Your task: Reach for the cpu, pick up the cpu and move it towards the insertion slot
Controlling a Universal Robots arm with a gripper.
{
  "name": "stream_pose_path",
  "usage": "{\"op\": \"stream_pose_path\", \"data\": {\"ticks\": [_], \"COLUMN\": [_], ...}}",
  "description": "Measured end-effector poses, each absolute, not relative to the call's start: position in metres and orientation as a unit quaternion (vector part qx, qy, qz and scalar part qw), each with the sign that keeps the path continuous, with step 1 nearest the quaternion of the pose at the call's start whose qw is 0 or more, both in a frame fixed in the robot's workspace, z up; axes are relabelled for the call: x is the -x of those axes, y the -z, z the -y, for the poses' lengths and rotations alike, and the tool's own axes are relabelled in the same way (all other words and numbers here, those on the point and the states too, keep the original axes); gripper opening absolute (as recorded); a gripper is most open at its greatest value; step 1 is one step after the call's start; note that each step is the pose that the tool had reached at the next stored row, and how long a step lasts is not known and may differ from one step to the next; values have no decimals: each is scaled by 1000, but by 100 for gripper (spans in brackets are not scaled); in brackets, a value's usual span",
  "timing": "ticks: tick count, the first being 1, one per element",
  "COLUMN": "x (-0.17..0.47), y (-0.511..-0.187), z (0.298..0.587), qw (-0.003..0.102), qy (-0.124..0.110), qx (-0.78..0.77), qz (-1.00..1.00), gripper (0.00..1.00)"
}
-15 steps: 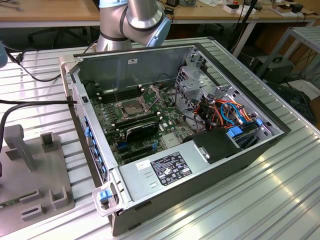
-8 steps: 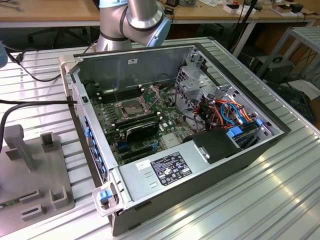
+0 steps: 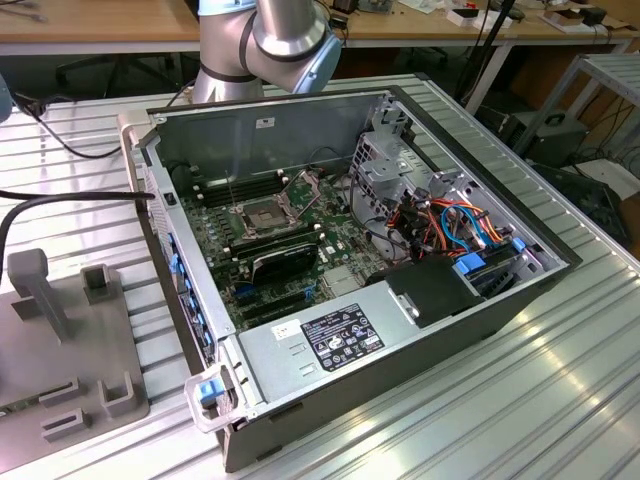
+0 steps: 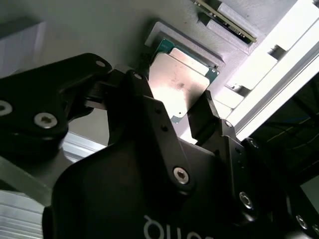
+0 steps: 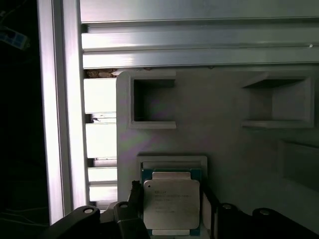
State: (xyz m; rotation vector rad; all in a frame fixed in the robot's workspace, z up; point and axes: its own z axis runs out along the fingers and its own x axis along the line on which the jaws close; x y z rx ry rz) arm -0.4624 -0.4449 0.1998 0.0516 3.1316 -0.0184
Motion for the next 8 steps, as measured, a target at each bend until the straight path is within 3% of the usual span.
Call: {"op": "stream_pose_path", "data": {"ticks": [8], "x": [462], "y": [-205], "z": [445], "qw": [5], "qy": [6], "qx": [-16], "qz": [-1000], "gripper": [55]}}
